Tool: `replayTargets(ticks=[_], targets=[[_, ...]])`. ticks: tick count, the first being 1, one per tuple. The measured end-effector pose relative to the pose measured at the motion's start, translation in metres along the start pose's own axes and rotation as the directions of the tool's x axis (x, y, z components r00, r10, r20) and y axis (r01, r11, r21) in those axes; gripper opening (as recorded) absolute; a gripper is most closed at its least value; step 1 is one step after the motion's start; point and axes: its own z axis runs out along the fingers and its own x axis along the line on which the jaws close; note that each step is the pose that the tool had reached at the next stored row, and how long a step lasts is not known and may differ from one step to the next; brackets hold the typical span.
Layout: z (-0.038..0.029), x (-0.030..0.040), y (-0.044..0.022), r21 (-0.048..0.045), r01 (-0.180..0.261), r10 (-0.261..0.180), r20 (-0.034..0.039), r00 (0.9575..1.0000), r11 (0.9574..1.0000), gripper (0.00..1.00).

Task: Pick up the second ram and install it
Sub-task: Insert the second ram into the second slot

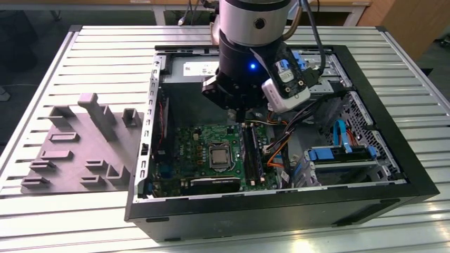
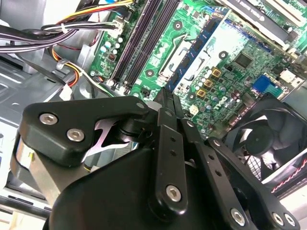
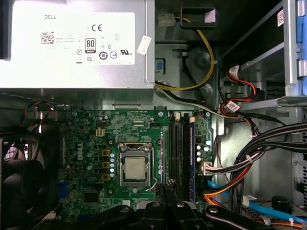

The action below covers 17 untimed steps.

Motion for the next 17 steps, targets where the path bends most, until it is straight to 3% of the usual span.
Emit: replayTargets(ticks=[17], targets=[[0.0024, -0.0031, 0.0000, -0.0001, 0.000, 0.000, 0.0000, 1.0000, 1.0000, 0.12]])
